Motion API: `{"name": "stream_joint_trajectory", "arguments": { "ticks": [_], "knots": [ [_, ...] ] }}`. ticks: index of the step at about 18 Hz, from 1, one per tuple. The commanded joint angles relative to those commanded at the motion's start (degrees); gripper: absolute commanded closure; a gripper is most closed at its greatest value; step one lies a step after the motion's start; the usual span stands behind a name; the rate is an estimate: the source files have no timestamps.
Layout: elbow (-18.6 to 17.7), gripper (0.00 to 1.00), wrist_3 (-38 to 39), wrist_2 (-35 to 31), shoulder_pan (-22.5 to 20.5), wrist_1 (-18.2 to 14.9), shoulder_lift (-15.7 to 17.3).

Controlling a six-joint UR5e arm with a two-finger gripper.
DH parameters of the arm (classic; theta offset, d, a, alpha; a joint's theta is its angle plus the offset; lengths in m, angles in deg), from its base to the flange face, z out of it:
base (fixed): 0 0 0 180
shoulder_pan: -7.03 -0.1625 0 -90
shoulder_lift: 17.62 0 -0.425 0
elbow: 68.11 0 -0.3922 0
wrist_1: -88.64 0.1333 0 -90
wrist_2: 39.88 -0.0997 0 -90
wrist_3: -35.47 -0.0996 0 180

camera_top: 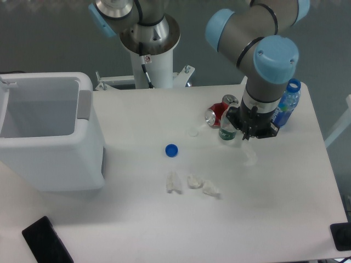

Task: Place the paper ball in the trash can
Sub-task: 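Close the gripper on the crumpled white paper beside the bottles, then lift the paper and carry it over the white trash bin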

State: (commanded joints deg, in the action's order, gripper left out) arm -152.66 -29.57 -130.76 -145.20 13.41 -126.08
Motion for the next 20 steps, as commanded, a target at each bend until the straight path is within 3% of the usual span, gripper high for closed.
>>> {"name": "stream_joint_trajectory", "arguments": {
  "ticks": [5, 12, 20],
  "knots": [
    [0.1, 1.00, 0.4, 0.4, 0.2, -0.1, 0.7],
    [0.0, 1.00, 1.0, 1.0, 2.2, 0.1, 4.5],
    [-0.9, 1.00, 10.3, 9.6, 7.7, 0.0, 10.9]
  ]
}}
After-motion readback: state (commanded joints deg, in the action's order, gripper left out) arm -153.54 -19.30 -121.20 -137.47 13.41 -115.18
